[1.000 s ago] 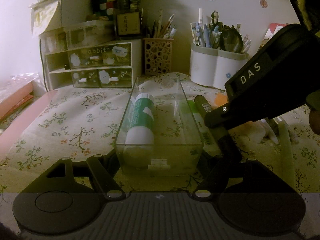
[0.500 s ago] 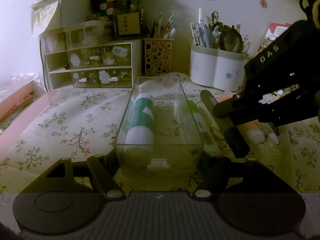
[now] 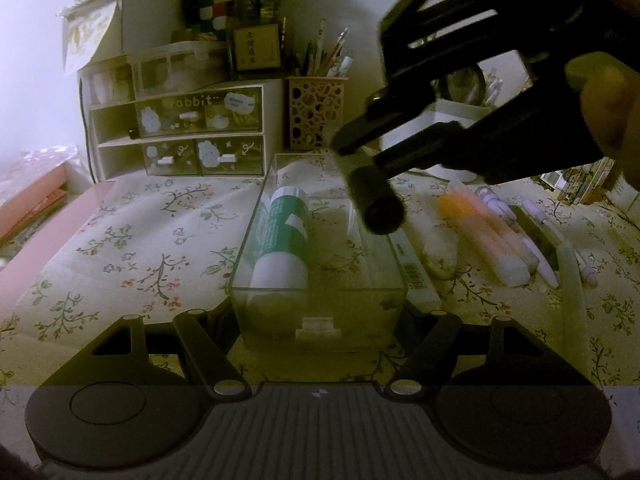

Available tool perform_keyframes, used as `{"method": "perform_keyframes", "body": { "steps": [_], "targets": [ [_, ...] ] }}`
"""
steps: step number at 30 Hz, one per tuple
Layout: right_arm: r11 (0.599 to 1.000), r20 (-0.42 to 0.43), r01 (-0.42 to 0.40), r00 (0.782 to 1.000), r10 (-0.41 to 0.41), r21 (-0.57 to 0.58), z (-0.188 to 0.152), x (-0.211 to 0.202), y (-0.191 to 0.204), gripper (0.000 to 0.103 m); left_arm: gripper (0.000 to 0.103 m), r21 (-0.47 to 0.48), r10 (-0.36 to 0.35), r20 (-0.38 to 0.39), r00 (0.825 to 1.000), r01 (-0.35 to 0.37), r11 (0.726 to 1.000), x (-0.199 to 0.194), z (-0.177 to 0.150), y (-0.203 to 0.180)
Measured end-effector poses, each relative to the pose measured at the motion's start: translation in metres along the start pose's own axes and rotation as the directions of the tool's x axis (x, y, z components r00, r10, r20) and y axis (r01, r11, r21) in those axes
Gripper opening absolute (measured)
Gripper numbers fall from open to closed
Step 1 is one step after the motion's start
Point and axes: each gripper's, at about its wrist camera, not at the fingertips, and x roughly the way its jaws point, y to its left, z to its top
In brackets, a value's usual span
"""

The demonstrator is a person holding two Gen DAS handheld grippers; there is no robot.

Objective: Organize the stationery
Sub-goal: 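Carry the black marker into the clear box and release it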

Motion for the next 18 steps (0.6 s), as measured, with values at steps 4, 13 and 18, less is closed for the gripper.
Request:
{"method": "perform_keyframes", "body": {
  "steps": [4,13,18],
  "targets": [
    [0.999,-0.01,0.002,1.0,-0.003,-0.037,-0.002,0.007,0.004,0.015,0.073,0.0,0.0,0.0,1.0,0.0,1.0,0.0,0.0,0.0],
    [0.99,-0.043,0.109,0.993,-0.113,-0.095,0.0,0.023,0.01,0.016,0.073,-0.001,0.0,0.0,1.0,0.0,1.0,0.0,0.001,-0.001],
    [0.988,-0.084,0.125,0.988,-0.132,-0.086,-0.005,0.03,0.01,0.016,0.073,-0.001,0.001,0.0,1.0,-0.001,1.0,0.0,0.001,-0.001]
  ]
}}
